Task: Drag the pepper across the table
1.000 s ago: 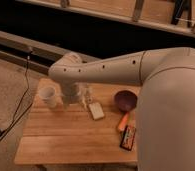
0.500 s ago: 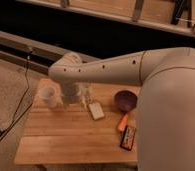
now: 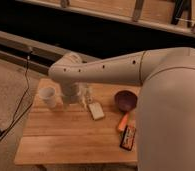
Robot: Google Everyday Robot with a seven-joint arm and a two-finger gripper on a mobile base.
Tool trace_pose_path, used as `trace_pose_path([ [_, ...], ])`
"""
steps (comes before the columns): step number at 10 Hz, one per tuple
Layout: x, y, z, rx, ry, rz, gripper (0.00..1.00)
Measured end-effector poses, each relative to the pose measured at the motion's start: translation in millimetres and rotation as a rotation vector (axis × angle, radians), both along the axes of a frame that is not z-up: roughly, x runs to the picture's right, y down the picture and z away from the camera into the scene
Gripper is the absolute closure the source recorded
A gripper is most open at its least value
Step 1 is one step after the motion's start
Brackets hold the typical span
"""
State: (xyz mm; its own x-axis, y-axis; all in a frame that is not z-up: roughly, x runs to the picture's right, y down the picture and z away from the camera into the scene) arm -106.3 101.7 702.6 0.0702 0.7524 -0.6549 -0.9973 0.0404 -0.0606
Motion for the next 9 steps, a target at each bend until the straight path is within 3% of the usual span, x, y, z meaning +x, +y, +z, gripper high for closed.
trace_pose_path([
  [5,-4.0,9.2,8.6,0.006,0.013,-0.011,0.35],
  [9,18.0,21.2,8.2,0.038,0.071,0.011,0.35],
])
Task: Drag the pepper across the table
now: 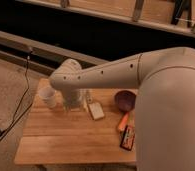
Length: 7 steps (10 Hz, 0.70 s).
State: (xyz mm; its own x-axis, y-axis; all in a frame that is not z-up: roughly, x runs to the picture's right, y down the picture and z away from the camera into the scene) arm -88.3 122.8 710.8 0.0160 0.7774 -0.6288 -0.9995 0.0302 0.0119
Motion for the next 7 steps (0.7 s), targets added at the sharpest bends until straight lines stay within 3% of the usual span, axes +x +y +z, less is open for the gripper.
trace_pose_path([
  [2,23.1,11.1,-7.7,0.009,0.043,0.035,0.35],
  [7,74.8,42.0,-14.5,-0.018,0.113,0.108,0.35],
])
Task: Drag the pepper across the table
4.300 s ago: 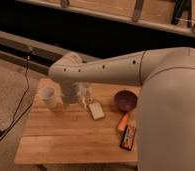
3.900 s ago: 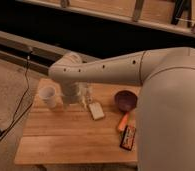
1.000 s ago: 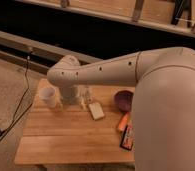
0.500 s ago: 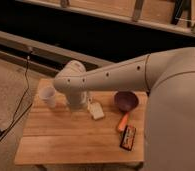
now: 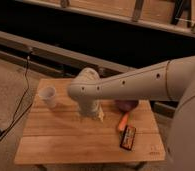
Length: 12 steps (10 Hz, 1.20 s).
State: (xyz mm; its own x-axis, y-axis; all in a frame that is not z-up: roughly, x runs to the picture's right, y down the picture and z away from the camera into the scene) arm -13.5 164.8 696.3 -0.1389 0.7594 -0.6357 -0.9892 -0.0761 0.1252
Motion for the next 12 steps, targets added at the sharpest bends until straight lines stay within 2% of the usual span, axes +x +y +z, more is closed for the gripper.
trace_pose_path([
  [5,42.0,25.2,21.8,-0.048,0.009,0.072,0.35],
  [12,81.4,47.6,53.3,-0.117,0.026,0.122,0.35],
])
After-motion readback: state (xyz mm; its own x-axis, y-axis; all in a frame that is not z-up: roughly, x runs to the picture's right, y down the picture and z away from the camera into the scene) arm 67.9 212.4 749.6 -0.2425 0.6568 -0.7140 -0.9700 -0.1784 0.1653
